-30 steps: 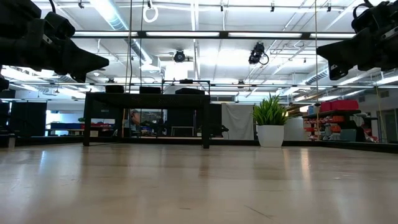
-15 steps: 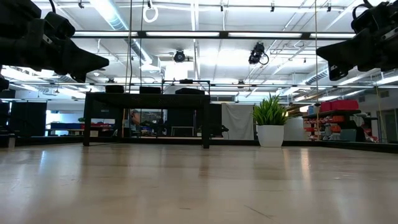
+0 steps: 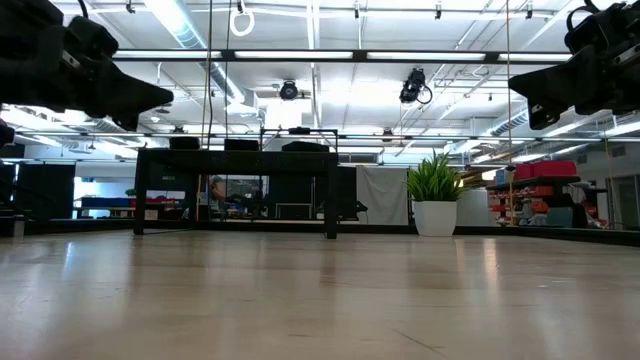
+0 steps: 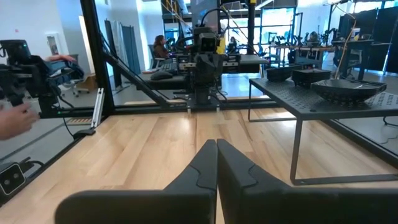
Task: Pick & Place Mini shaped plates
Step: Return to Home Position
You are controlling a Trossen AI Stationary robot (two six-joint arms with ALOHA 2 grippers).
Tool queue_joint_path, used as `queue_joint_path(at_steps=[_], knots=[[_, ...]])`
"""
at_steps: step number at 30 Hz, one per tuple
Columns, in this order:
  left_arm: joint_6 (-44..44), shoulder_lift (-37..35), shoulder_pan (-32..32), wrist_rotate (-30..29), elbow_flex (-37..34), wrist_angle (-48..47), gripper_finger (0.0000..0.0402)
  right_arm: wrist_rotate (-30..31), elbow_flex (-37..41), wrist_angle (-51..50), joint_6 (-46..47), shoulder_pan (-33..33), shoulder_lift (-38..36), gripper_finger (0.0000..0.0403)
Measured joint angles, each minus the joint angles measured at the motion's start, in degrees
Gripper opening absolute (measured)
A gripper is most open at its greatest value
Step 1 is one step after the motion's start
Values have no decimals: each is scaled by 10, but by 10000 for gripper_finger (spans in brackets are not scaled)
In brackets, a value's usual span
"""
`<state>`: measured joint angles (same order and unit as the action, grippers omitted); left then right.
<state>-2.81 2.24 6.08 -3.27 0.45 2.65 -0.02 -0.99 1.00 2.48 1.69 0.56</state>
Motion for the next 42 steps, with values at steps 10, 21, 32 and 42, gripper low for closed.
queue_joint_path(at_steps=[10, 21, 32, 42], knots=[[34, -22, -128, 17, 1, -15, 19, 0, 0, 0, 0, 0, 0, 4], [31, -22, -121, 22, 1, -20, 19, 0, 0, 0, 0, 0, 0, 4], [33, -22, -117, 22, 0, -16, 19, 0, 0, 0, 0, 0, 0, 4], [35, -22, -117, 9, 0, 22, 19, 0, 0, 0, 0, 0, 0, 4]])
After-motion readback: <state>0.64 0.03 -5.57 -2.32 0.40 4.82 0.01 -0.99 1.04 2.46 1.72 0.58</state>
